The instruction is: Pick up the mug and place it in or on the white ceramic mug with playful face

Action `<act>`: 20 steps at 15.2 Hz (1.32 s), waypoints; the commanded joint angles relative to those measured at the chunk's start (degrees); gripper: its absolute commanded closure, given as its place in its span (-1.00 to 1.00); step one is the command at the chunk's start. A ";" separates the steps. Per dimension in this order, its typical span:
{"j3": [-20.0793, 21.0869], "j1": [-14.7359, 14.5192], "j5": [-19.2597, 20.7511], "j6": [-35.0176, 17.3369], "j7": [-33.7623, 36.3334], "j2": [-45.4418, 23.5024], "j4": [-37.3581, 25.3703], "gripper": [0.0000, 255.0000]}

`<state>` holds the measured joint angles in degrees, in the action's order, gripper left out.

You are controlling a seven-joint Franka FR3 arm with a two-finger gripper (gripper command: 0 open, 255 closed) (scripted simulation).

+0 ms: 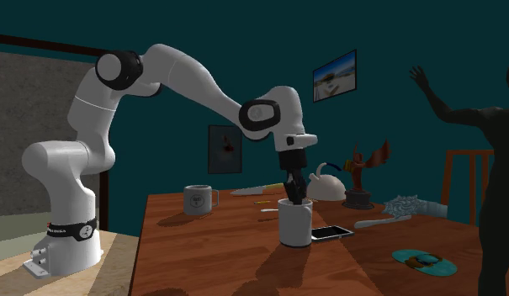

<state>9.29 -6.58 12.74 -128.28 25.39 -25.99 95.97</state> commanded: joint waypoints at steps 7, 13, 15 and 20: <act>0.41 0.14 -0.91 4.89 -0.99 2.27 -2.72 1.00; 0.65 0.17 -1.51 8.86 -1.69 3.62 -5.39 1.00; 0.72 0.17 -1.68 10.22 -1.92 3.99 -6.41 1.00; 0.86 0.12 -2.05 13.71 -2.45 4.68 -9.24 1.00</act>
<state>10.11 -6.43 10.78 -115.31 23.03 -21.54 87.25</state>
